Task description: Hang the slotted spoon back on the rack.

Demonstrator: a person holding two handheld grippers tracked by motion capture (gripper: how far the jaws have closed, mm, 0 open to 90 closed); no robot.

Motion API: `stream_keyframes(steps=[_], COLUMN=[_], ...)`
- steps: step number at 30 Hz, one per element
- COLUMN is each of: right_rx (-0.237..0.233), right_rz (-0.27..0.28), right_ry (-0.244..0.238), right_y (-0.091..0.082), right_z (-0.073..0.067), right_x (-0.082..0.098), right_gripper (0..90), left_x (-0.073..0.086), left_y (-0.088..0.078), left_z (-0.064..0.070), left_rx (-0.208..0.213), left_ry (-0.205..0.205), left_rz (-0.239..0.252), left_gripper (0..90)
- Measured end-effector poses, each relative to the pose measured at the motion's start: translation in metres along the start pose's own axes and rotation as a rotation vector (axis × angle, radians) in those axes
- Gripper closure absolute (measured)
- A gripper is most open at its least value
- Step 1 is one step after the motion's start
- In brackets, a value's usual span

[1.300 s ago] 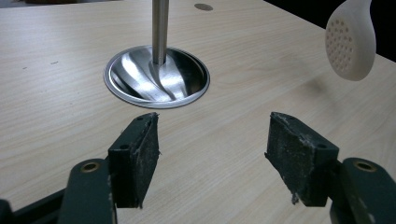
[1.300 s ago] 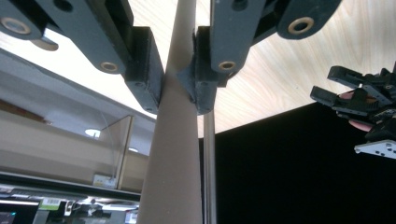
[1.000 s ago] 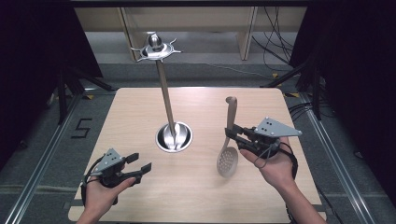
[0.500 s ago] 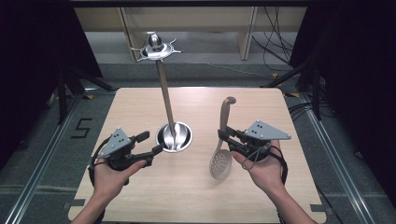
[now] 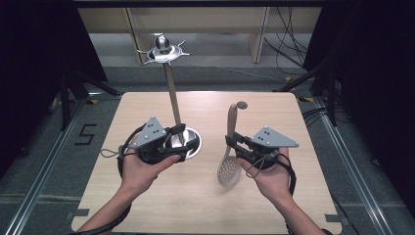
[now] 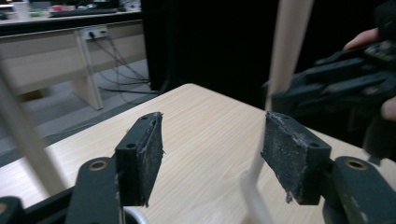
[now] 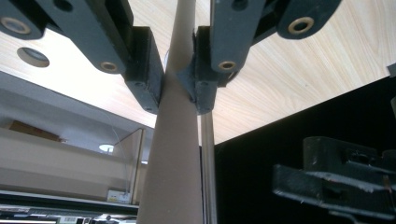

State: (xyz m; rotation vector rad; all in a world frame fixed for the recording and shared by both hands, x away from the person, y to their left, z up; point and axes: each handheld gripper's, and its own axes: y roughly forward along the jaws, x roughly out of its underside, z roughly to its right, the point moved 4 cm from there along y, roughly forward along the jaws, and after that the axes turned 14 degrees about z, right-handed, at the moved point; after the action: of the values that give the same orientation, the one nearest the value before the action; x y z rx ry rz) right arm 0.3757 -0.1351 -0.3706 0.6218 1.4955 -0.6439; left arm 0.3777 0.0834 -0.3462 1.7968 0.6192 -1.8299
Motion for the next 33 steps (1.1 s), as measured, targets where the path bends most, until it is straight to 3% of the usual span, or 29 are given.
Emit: stream_keyframes(steps=[2,3,9,10,14,26,29,33], right_rx=[0.006,0.002,0.008,0.006,0.008,0.005,0.007,-0.002], right_rz=[-0.004,-0.006,-0.013,-0.009,-0.015,-0.01,-0.015,-0.014], right_ry=[-0.019,0.007,-0.025,0.007,0.003,-0.007,-0.041,-0.016], right_y=[0.001,0.002,0.004,0.005,0.005,0.007,0.006,0.007], right_z=[0.001,-0.002,-0.004,-0.007,-0.009,-0.011,-0.01,-0.013], right_x=[0.0,0.002,0.004,0.004,0.004,0.003,0.003,0.003], right_gripper=[75.0,75.0,75.0,74.9,75.0,74.9,75.0,75.0], left_x=[-0.003,-0.004,-0.009,-0.011,-0.012,-0.016,-0.017,-0.017], left_y=[0.008,0.011,0.026,0.031,0.04,0.057,0.06,0.062], left_z=[0.006,0.009,0.02,0.024,0.03,0.032,0.032,0.031], left_rx=[0.02,0.029,0.052,0.059,0.07,0.075,0.075,0.079], left_ry=[-0.015,-0.018,-0.029,-0.041,-0.045,-0.06,-0.065,-0.077], left_rz=[0.001,0.0,-0.001,0.003,0.009,0.027,0.029,0.025], left_gripper=[40.1,41.2,44.3,45.2,47.0,56.9,58.5,62.5])
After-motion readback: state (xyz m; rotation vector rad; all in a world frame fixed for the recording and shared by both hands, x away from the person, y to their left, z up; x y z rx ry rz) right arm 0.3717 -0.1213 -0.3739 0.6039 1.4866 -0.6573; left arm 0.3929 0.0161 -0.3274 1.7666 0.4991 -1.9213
